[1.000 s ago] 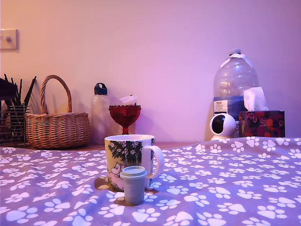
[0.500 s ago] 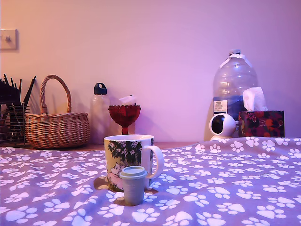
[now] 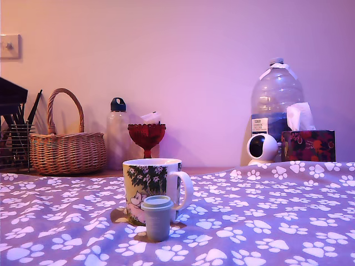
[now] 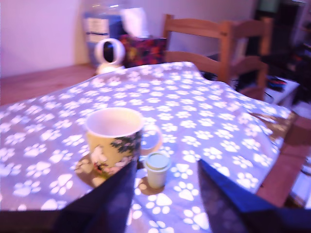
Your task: Pick the coffee capsule and then drop it inside the coffee cup in front of you
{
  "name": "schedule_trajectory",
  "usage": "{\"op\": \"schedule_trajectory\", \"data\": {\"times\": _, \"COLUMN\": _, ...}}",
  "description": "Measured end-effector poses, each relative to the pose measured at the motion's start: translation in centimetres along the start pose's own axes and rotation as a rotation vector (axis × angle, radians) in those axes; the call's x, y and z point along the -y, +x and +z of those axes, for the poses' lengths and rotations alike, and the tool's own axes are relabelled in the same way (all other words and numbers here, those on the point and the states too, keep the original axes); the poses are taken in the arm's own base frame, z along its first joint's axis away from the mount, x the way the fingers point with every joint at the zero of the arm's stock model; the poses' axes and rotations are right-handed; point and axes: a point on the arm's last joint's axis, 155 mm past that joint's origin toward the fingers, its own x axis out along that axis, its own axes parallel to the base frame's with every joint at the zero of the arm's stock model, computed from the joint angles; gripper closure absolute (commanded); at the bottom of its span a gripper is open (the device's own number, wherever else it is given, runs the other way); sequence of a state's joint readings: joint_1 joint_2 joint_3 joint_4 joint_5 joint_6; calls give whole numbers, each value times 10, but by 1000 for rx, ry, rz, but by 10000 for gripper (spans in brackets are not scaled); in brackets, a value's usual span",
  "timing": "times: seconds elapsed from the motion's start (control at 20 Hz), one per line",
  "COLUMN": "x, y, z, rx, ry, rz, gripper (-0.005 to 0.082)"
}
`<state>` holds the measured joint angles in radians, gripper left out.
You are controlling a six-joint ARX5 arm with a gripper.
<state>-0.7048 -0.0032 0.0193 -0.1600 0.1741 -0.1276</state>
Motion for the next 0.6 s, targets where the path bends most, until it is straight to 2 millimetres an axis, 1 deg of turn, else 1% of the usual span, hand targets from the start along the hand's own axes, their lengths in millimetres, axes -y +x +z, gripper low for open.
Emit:
{"op": "schedule_trajectory", "data": {"times": 0.3, "x": -4, "y": 0, "z": 1, "rx": 6, "ry": 15, "rz": 22, "gripper": 160}}
{"op": "schedule_trajectory", "data": {"times": 0.6, "x": 0, "y": 1, "z": 2, "rx": 8, "ry": 20, "rz": 11, "gripper": 160}}
